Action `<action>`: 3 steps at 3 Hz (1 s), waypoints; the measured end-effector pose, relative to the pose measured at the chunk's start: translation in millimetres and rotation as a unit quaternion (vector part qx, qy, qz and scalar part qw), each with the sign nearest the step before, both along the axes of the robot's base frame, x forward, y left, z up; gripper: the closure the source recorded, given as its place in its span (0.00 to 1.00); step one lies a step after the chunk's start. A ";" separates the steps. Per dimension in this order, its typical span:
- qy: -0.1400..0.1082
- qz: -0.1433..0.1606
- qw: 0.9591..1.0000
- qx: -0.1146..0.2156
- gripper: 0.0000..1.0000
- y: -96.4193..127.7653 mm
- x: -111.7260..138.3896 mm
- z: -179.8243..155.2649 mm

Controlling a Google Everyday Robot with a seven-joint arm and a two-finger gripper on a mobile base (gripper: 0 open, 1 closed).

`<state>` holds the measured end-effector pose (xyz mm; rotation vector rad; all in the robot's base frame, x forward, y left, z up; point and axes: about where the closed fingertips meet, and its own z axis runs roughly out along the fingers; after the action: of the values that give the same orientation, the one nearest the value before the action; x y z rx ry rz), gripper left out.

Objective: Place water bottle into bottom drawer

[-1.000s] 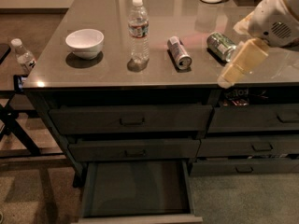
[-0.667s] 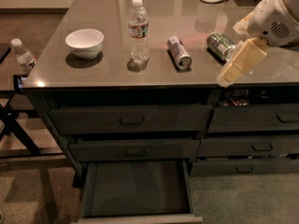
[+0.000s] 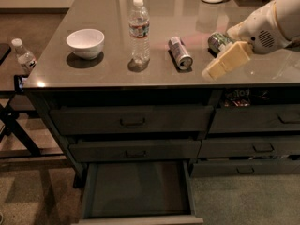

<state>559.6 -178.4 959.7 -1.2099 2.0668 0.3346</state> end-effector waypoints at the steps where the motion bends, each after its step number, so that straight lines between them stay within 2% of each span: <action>1: -0.026 -0.027 0.998 0.054 0.00 6.9 47.9 0.0; 2: -0.028 -0.024 0.998 0.060 0.00 9.8 50.3 -1.3; 3: -0.038 -0.009 0.995 0.097 0.00 27.5 64.9 -9.3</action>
Offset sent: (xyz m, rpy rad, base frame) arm 0.0374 0.0066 -0.0009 0.0882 -0.0368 -0.0417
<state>624.5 -151.0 950.4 -1.0713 1.9301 0.4632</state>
